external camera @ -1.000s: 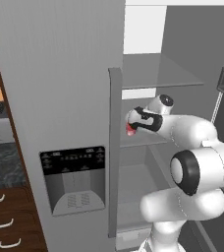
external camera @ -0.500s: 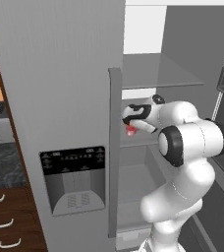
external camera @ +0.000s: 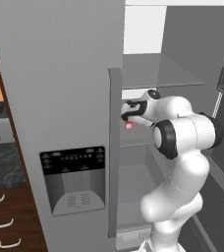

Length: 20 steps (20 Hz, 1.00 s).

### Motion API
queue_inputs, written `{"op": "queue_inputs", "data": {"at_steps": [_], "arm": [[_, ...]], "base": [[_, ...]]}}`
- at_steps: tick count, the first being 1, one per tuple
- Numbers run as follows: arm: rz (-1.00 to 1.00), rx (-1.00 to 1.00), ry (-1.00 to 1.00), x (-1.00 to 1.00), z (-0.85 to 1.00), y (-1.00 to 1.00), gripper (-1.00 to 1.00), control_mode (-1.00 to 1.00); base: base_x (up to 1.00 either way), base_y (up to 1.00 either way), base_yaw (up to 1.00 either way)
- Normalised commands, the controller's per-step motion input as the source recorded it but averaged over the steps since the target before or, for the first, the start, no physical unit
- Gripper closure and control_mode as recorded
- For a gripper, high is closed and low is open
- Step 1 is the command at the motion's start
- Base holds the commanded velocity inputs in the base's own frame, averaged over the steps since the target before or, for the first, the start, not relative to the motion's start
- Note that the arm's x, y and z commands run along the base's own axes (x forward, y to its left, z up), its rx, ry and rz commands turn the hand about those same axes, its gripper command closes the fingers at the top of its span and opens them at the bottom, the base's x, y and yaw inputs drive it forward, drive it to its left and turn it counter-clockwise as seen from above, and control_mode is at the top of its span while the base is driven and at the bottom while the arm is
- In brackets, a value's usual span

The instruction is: Place one potato and one steak in each tupperware on the nearby counter, to pack two identical lunches.

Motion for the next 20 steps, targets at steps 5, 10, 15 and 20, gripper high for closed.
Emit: {"op": "queue_inputs", "data": {"at_steps": [5,10,15,20], "arm": [[-0.02,0.00,0.00,-0.01,-0.12,0.09,-1.00,-1.00],[-0.09,0.00,0.00,-0.14,-0.20,0.08,-1.00,-1.00],[-0.02,0.00,0.00,-0.01,-0.11,0.32,-1.00,-1.00],[0.00,0.00,0.00,0.00,-0.10,0.11,1.00,-1.00]], "base": [[0.00,0.00,0.00],[0.00,0.00,0.00],[0.00,0.00,0.00],[0.00,0.00,0.00]]}}
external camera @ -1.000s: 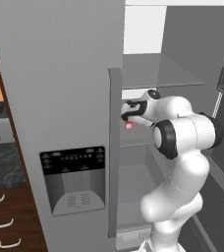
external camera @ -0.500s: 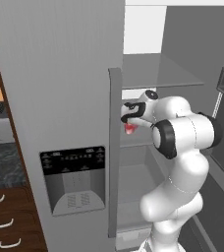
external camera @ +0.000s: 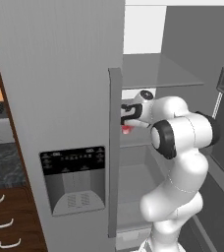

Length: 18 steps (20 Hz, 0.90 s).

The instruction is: Place one potato and one steak in each tupperware on the nearby counter, to pack two identical lunches.

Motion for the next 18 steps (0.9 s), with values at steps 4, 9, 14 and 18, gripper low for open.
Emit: {"op": "queue_inputs", "data": {"at_steps": [4,9,14,18], "arm": [[0.00,0.00,0.00,0.00,-0.27,0.03,1.00,-1.00],[0.00,0.03,-0.07,-0.27,-0.03,-0.06,1.00,-1.00],[0.00,0.09,-0.12,-0.92,0.00,-0.13,1.00,-1.00],[-0.01,0.01,-0.01,-0.54,0.28,-0.29,1.00,-1.00]], "base": [[0.00,0.00,0.00],[0.00,0.00,0.00],[0.00,0.00,0.00],[0.00,0.00,0.00]]}}
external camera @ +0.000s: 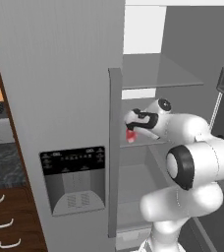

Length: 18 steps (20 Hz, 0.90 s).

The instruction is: Place one potato and one steak in each tupperware on the nearby counter, to pack two identical lunches.

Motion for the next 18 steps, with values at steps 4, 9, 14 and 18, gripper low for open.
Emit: {"op": "queue_inputs", "data": {"at_steps": [4,9,14,18], "arm": [[-0.09,0.00,0.00,-0.46,0.62,-0.32,1.00,-1.00],[-0.15,0.00,0.09,-0.53,0.60,-0.18,1.00,-1.00],[-0.18,-0.01,0.03,-0.96,0.16,-0.05,1.00,-1.00],[-0.08,0.00,0.00,-1.00,0.02,-0.34,1.00,-1.00]], "base": [[0.00,0.00,0.00],[0.00,0.00,0.00],[0.00,0.00,0.00],[0.00,0.00,0.00]]}}
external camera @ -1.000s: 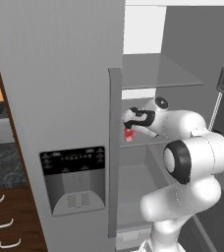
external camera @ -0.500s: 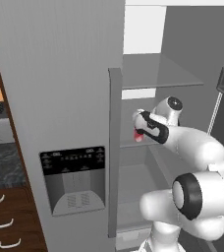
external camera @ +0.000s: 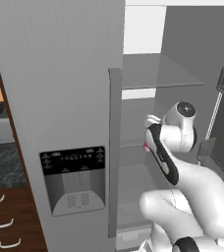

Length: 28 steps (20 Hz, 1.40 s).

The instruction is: Place one potato and one steak in each tupperware on the nearby counter, to pack two identical lunches.

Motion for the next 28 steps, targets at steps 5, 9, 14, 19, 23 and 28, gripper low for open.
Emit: {"op": "queue_inputs", "data": {"at_steps": [5,9,14,19,23,28], "arm": [[-0.03,0.00,0.05,-0.93,0.31,-0.06,1.00,-1.00],[-0.04,0.00,0.12,-0.81,0.70,0.10,1.00,-1.00],[-0.01,0.00,0.14,-0.85,0.83,0.00,1.00,-1.00],[0.00,0.00,0.04,-0.69,0.22,0.00,1.00,-1.00],[0.00,0.00,0.00,-0.03,0.00,0.00,1.00,-1.00],[0.01,0.00,0.00,-0.08,0.00,0.06,1.00,-1.00]], "base": [[0.00,0.00,0.00],[0.00,0.00,0.00],[0.00,0.00,0.00],[0.00,0.00,0.00],[0.00,0.00,0.00],[0.00,0.00,0.00]]}}
